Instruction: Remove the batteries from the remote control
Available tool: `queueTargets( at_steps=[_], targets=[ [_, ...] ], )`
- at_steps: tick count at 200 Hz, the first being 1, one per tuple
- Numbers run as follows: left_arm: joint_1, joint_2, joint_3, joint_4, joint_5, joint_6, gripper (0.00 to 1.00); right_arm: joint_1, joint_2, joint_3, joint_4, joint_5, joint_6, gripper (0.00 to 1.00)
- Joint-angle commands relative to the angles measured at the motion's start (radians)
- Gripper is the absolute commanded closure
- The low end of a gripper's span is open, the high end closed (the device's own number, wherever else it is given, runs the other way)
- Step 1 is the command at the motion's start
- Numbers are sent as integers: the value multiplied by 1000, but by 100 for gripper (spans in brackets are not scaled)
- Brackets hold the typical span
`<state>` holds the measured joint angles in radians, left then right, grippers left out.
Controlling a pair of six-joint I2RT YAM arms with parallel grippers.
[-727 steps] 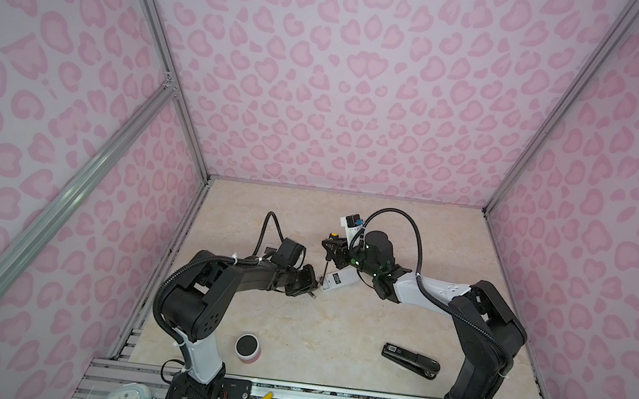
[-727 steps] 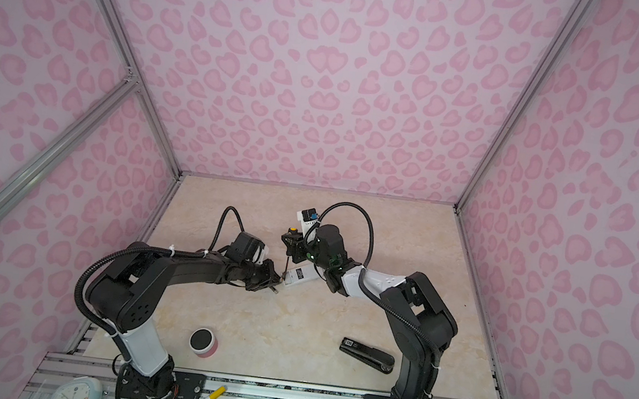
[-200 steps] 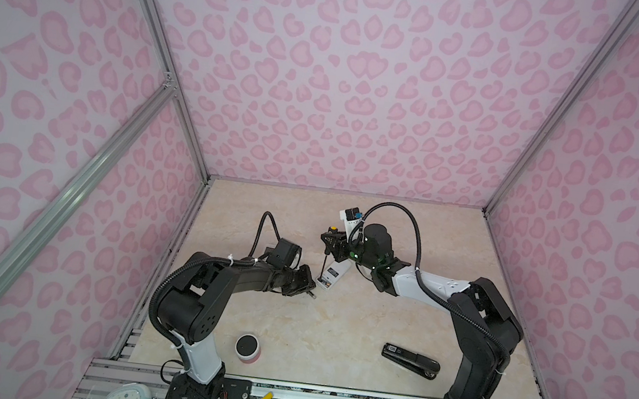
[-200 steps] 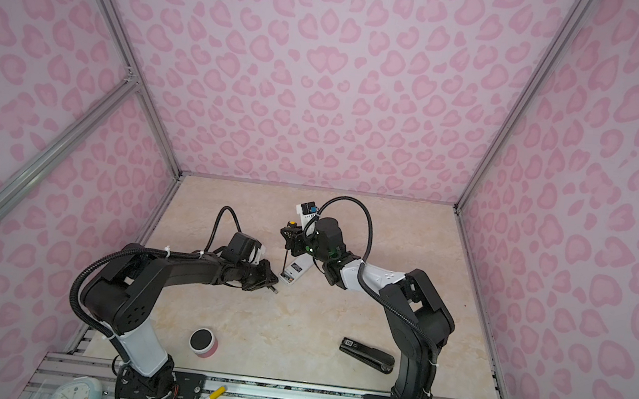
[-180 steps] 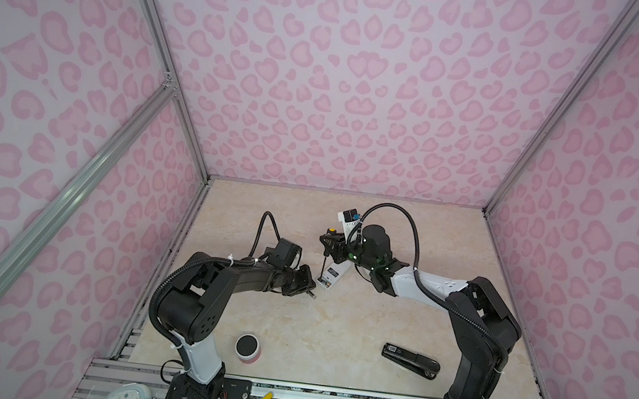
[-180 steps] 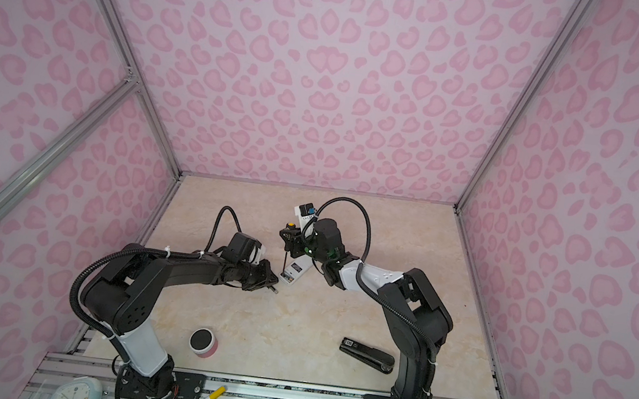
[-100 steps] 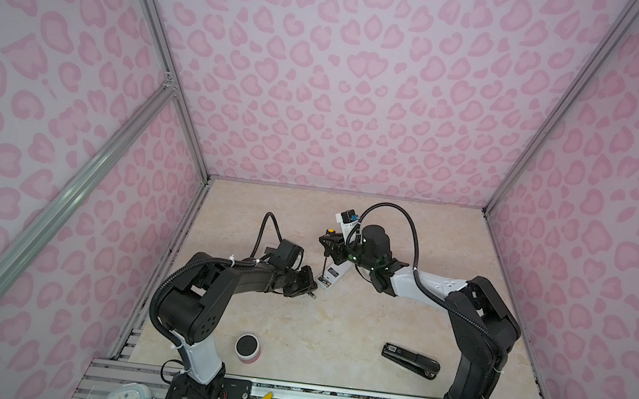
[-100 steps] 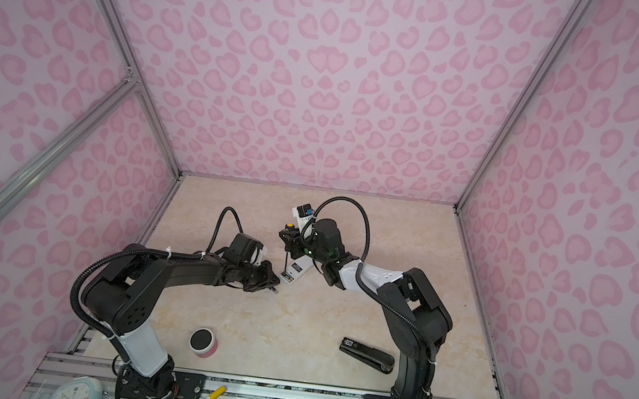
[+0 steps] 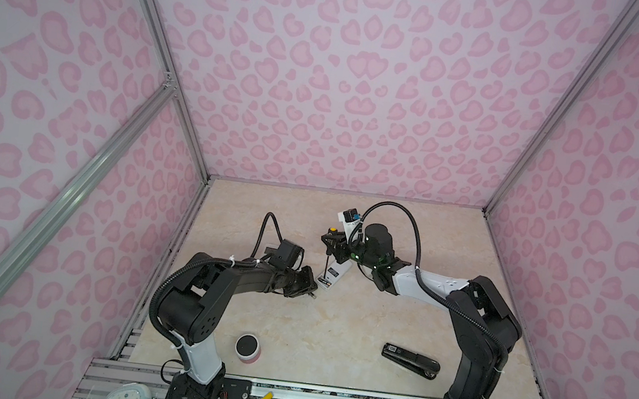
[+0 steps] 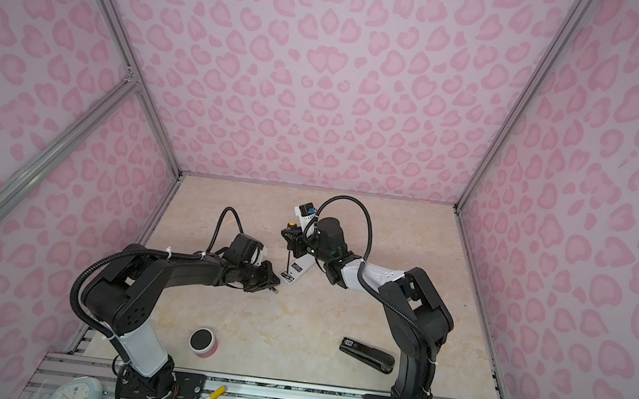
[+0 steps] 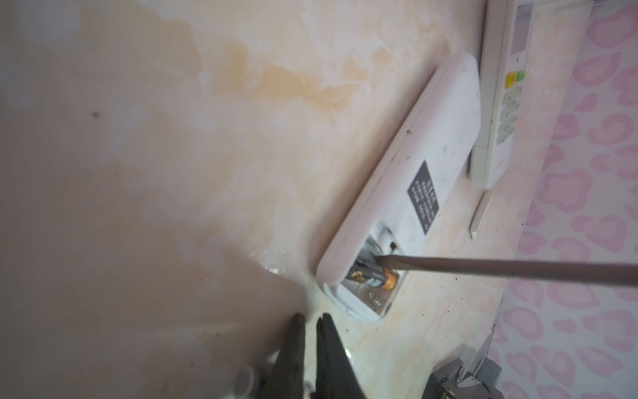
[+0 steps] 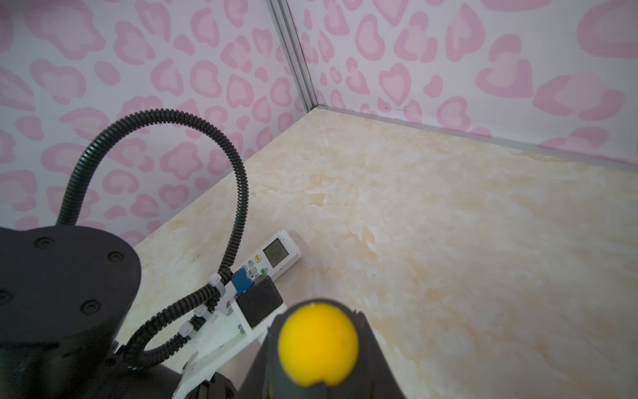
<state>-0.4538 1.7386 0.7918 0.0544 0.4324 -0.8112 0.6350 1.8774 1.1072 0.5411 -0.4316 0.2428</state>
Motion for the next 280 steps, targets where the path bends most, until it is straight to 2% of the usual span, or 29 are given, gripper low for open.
queueTargets(
  at_steps=[1, 48, 89, 125, 155, 202, 230, 252, 280],
  targets=[
    [-2, -14, 6, -5, -11, 6, 86, 1, -5, 2, 53, -18, -8, 100],
    [-3, -9, 7, -1, -8, 2, 86, 0, 34, 5, 20, -5, -52, 100],
    [-9, -1, 12, 8, -2, -16, 86, -1, 23, -18, 11, -24, -40, 100],
    [-14, 19, 20, 13, -7, -34, 85, -21, 11, -26, 37, -103, 89, 100],
    [-14, 32, 21, 10, -17, -34, 85, -55, 29, -69, 209, -171, 274, 100],
    [-13, 29, 17, 6, -26, -33, 85, -59, 21, -74, 211, -177, 283, 100],
    [-10, 8, 18, -19, -46, -18, 83, -58, -1, -83, 177, -150, 256, 100],
    [-1, -15, 17, -31, -52, -5, 81, -68, -55, -90, 91, -58, 234, 100],
    [4, -76, 30, -48, -56, 31, 75, -98, -159, -63, -139, 46, 210, 100]
  ],
)
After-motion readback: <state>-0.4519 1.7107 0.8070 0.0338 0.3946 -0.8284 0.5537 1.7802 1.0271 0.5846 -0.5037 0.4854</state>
